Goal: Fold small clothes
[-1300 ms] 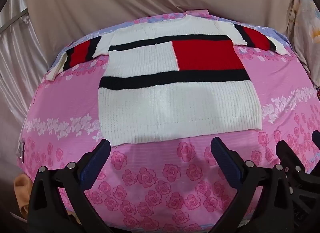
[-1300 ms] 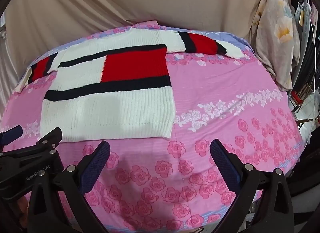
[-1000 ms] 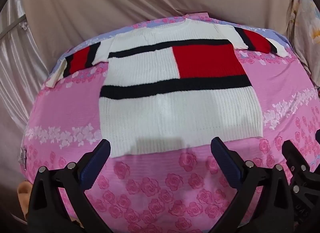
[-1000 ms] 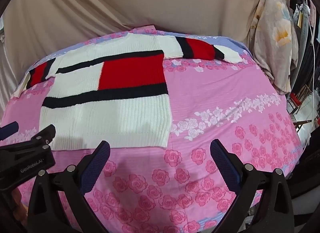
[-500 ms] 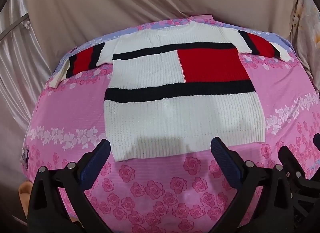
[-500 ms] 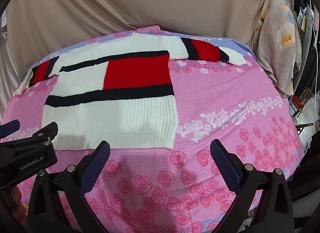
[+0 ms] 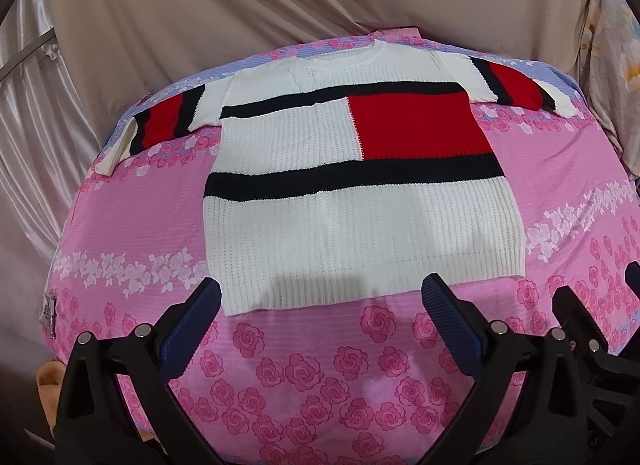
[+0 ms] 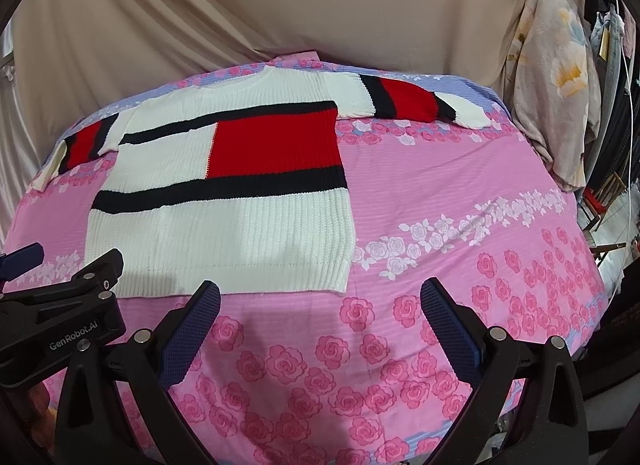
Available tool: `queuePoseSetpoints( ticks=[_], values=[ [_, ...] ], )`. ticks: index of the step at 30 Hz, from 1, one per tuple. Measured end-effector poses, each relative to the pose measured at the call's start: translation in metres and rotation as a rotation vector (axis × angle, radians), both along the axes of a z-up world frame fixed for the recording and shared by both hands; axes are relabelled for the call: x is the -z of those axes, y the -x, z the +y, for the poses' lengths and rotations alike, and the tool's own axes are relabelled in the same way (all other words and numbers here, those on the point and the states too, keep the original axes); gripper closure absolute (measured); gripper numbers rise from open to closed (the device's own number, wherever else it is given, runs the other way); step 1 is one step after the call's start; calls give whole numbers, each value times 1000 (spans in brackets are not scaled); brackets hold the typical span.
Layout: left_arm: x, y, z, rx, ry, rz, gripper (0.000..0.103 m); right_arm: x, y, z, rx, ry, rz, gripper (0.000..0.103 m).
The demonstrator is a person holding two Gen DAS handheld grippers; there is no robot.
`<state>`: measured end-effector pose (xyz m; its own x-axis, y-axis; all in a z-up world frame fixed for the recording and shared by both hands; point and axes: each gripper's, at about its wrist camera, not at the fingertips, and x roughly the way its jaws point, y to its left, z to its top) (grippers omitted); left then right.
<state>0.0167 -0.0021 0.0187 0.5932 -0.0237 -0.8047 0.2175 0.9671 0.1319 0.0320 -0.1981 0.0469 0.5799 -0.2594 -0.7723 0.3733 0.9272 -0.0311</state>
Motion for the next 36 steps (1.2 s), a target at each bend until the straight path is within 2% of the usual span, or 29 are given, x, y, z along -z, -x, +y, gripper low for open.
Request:
queuePoseSetpoints(
  ticks=[36],
  values=[
    [3,-8,-1,-8,-8,7,5,0,-8,1,1,-5,7,5]
  ],
)
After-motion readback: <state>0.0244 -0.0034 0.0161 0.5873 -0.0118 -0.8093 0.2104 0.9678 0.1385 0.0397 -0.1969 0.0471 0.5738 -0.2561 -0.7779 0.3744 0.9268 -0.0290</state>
